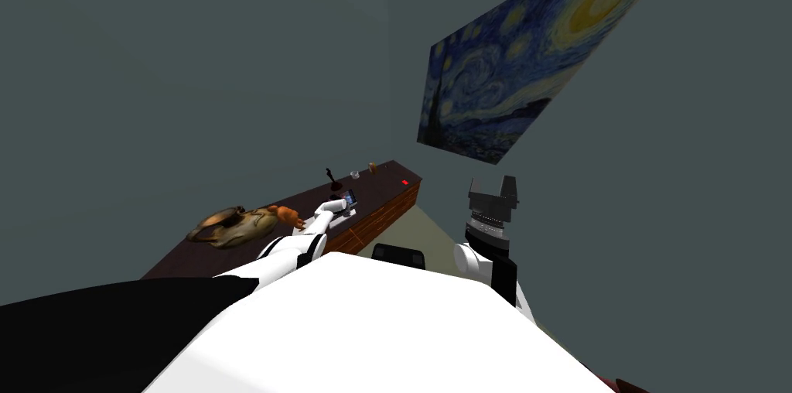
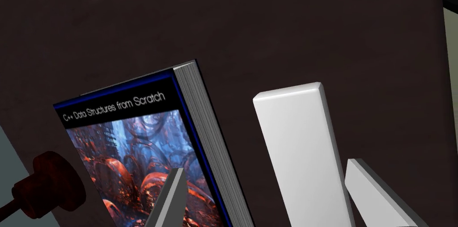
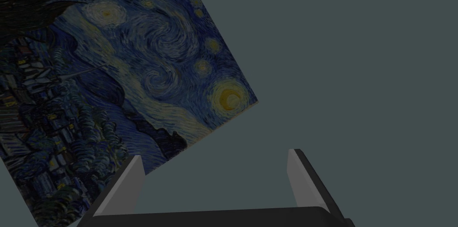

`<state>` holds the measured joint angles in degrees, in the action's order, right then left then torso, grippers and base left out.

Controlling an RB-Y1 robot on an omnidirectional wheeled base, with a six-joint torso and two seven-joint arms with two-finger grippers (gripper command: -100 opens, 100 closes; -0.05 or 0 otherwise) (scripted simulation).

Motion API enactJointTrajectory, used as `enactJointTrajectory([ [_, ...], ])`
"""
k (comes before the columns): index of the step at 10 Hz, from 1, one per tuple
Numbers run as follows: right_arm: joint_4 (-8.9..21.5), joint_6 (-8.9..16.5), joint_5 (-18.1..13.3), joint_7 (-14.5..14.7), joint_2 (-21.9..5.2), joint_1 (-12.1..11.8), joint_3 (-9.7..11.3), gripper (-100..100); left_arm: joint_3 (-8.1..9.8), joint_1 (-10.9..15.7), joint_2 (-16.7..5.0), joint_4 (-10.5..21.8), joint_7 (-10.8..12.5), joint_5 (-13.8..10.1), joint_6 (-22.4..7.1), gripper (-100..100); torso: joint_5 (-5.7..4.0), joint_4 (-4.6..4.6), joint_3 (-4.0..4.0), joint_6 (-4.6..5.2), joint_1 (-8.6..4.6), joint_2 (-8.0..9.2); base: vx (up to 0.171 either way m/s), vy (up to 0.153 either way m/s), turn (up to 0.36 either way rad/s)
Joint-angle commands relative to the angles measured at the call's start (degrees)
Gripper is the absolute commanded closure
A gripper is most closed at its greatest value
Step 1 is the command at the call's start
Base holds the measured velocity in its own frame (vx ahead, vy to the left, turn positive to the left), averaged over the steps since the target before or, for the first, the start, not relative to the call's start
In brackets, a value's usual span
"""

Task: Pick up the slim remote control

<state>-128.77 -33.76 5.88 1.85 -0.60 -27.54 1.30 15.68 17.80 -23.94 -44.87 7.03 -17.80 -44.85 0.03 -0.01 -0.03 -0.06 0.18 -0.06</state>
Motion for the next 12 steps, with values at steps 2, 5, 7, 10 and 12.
enactJointTrajectory([
  [2, 0.0, 0.0, 0.0, 0.0, 0.0, 0.0, 0.0, 0, 0.96, 0.79, -0.2, 2.51, 0.15, 0.14, -3.73, -100, 0.02, 0.0, 0.0, 0.0, 0.08, 0.0, 0.026, 0.059, -0.027],
  [5, 0.0, 0.0, 0.0, 0.0, -0.01, 0.0, 0.0, 0, 2.51, 2.08, -0.62, 6.85, -0.01, 0.14, -8.45, -100, 0.03, -0.03, -0.08, 0.0, 0.17, -0.13, 0.049, 0.074, -0.031],
  [7, 0.0, 0.0, 0.0, 0.0, 0.0, 0.0, 0.0, 0, 3.18, 2.57, -0.75, 8.66, -0.1, 0.17, -10.42, -100, 0.03, -0.01, -0.04, 0.0, 0.12, -0.07, 0.032, 0.06, -0.018],
  [10, 0.0, 0.0, 0.0, 0.0, 0.0, 0.0, 0.0, 0, 3.76, 2.96, -0.83, 10.2, -0.18, 0.22, -12.1, -100, 0.0, 0.0, 0.01, 0.0, -0.02, 0.01, 0.019, 0.033, -0.01],
  [12, 0.0, 0.0, 0.0, 0.0, 0.0, 0.0, 0.0, 0, 4.6, 3.45, -0.86, 12.42, -0.34, 0.33, -14.52, -100, 0.0, -0.01, -0.02, 0.01, -0.02, -0.04, 0.043, 0.05, -0.02],
])
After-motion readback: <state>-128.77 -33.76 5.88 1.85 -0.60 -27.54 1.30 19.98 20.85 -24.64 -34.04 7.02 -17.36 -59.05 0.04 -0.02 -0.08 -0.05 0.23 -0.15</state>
